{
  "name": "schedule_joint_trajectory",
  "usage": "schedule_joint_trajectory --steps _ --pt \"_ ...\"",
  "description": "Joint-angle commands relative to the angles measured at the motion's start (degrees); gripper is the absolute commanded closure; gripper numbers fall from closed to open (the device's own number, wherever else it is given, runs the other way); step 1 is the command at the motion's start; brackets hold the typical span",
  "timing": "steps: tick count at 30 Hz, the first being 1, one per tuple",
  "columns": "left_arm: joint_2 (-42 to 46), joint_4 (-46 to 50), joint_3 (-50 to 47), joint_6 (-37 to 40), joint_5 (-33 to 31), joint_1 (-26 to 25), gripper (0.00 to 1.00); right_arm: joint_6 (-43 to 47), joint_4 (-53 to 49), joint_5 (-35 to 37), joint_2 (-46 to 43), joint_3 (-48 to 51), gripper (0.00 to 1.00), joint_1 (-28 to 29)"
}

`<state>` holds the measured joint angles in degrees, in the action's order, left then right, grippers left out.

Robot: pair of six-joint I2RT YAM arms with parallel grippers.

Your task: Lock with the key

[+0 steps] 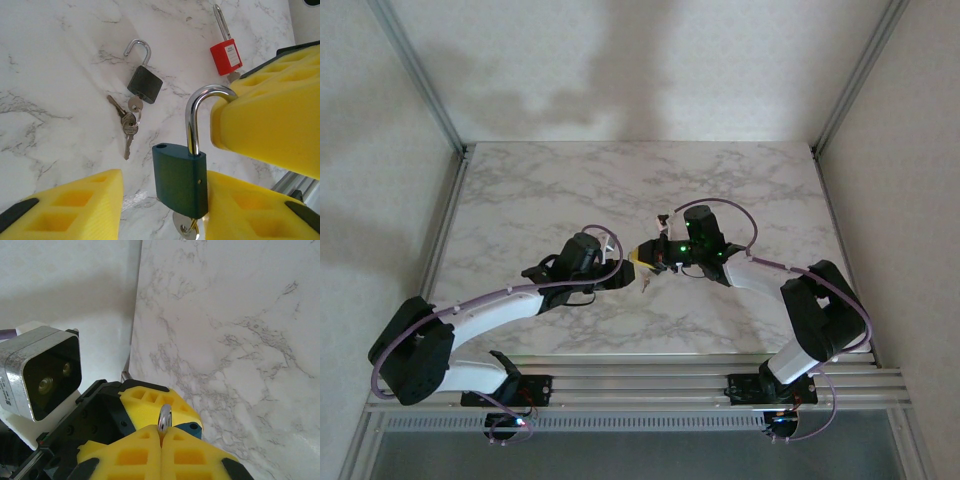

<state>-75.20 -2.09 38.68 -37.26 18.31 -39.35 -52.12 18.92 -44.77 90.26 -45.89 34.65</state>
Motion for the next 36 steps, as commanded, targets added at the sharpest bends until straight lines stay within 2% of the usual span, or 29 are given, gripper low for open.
schedule_joint_trajectory --steps 1,12,26,36 --pt "-0.7 -1.2 1.3 0.4 -0.6 -0.4 0.6 -0.5 1.7 -2.7 0.3 -0.4 1.0 0.9" --pt "0.8 0.0 2.2 -0.9 -4.2 -0.4 0.55 0.9 0.2 -3.1 1.4 -1.8 1.0 2.1" --pt "2.1 2.0 2.6 -1.3 -7.9 0.6 0.73 2.6 -1.2 -4.5 1.6 -3.0 1.0 3.6" --pt "3.6 -0.3 1.1 -2.4 -5.3 0.9 0.82 3.5 -2.4 -3.7 1.4 -3.3 1.0 3.9"
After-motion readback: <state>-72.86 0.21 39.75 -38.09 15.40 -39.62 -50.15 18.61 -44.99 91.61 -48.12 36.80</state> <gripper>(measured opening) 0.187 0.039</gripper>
